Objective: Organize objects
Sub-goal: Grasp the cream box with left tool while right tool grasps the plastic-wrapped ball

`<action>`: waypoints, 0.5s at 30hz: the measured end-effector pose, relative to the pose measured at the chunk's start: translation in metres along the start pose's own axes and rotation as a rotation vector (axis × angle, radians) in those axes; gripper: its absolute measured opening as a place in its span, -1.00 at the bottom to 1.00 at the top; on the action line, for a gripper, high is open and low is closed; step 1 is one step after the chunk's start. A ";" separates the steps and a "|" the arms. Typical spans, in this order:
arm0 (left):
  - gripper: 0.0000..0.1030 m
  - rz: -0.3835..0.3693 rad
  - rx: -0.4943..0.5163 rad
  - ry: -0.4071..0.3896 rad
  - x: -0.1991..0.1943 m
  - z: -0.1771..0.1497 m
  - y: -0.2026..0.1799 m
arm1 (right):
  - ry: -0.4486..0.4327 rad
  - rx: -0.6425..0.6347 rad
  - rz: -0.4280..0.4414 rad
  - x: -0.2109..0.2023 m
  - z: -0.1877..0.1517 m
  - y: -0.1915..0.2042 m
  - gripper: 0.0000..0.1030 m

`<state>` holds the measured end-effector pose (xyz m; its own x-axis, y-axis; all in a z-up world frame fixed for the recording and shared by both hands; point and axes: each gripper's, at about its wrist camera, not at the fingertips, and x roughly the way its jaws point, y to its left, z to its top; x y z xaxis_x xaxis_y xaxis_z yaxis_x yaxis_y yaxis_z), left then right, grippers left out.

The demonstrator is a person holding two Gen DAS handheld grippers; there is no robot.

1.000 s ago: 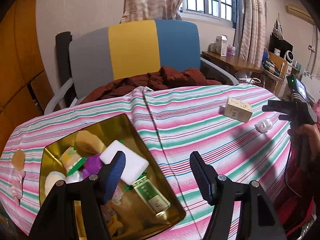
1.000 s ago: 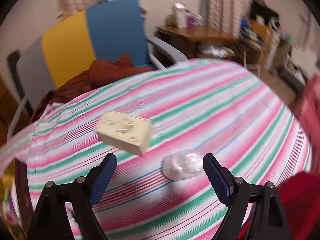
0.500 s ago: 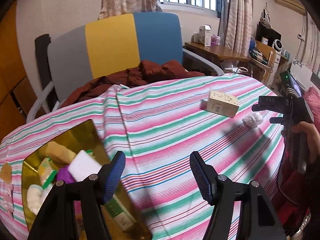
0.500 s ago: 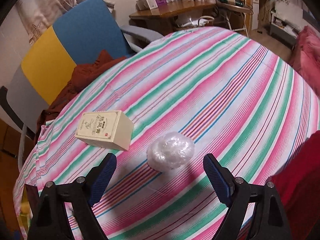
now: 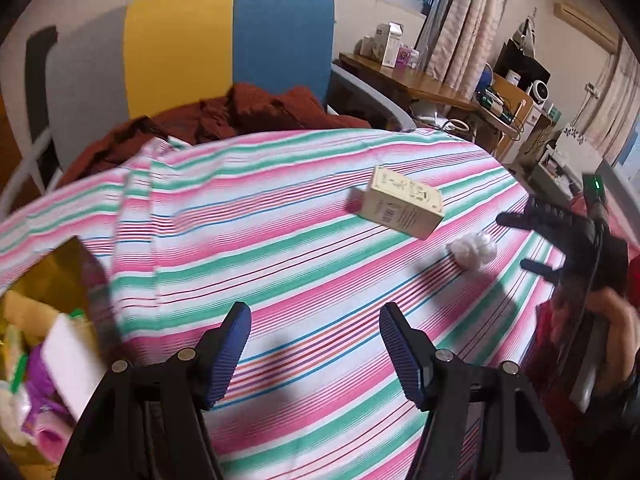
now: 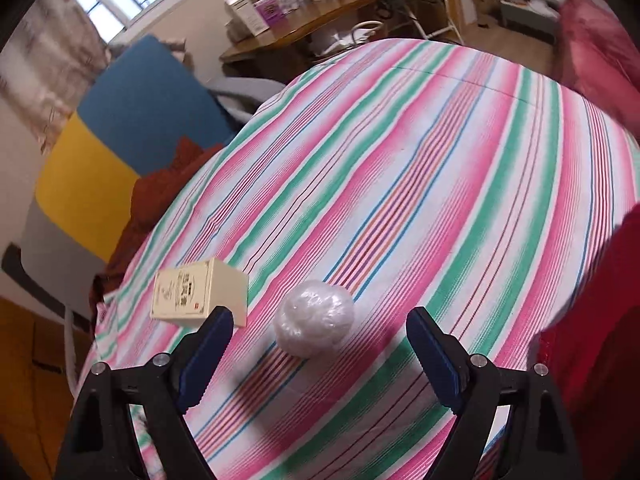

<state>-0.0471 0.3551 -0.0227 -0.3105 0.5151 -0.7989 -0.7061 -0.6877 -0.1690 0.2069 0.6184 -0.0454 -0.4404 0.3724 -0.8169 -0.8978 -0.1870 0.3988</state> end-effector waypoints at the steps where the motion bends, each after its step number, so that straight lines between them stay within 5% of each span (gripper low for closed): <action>1: 0.31 -0.014 -0.003 0.004 0.004 0.004 -0.003 | 0.002 0.010 0.007 0.001 0.001 -0.001 0.73; 6: 0.32 -0.164 -0.114 0.097 0.041 0.029 -0.012 | 0.017 0.023 0.036 0.004 0.001 0.000 0.73; 15: 0.38 -0.256 -0.297 0.205 0.109 0.084 -0.046 | 0.024 0.058 0.101 0.004 0.002 -0.003 0.74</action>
<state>-0.1015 0.4861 -0.0541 0.0038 0.5964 -0.8027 -0.5206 -0.6842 -0.5108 0.2081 0.6227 -0.0490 -0.5292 0.3321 -0.7808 -0.8478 -0.1697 0.5024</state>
